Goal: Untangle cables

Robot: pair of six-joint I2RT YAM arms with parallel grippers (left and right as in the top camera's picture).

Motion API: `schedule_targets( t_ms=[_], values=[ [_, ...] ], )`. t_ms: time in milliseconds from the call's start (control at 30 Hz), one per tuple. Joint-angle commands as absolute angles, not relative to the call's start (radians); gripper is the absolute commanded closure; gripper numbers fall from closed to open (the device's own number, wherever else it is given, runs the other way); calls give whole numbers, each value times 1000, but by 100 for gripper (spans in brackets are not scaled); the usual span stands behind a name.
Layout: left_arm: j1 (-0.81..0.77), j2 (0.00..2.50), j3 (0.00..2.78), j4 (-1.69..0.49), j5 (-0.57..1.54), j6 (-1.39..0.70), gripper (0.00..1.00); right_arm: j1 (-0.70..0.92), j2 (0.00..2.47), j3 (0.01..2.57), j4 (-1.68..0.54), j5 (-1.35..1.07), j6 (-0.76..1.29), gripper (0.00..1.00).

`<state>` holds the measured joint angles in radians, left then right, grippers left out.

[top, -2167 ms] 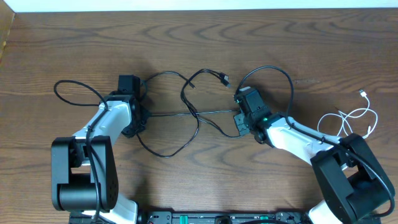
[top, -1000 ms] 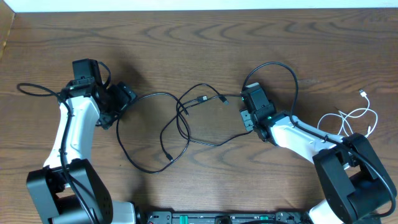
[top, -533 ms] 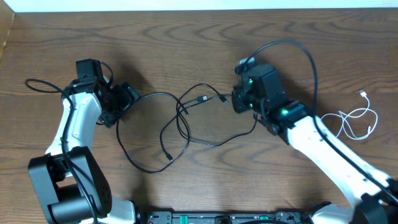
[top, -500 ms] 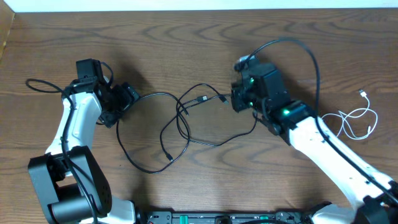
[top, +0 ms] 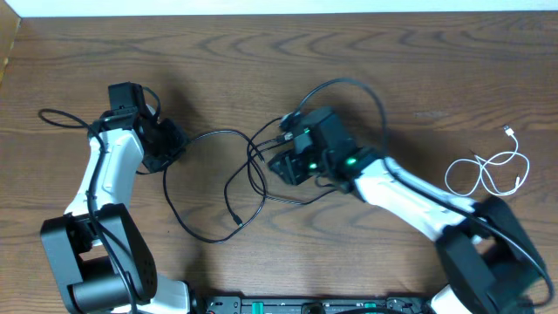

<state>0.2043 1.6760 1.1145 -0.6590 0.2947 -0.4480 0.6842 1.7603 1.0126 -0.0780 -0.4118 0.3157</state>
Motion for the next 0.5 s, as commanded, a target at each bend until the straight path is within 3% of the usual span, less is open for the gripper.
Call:
schedule_targets(
  t_ms=[0, 200, 467],
  values=[
    [168, 1683, 1114, -649, 306, -446, 92, 725, 1844, 1005, 14, -439, 338, 60],
    [102, 1684, 1114, -620, 302, -445, 92, 731, 1964, 1005, 112, -320, 580, 77],
    [41, 1711, 1114, -589, 276, -446, 91, 734, 2057, 1005, 151, -312, 583, 83]
  ],
)
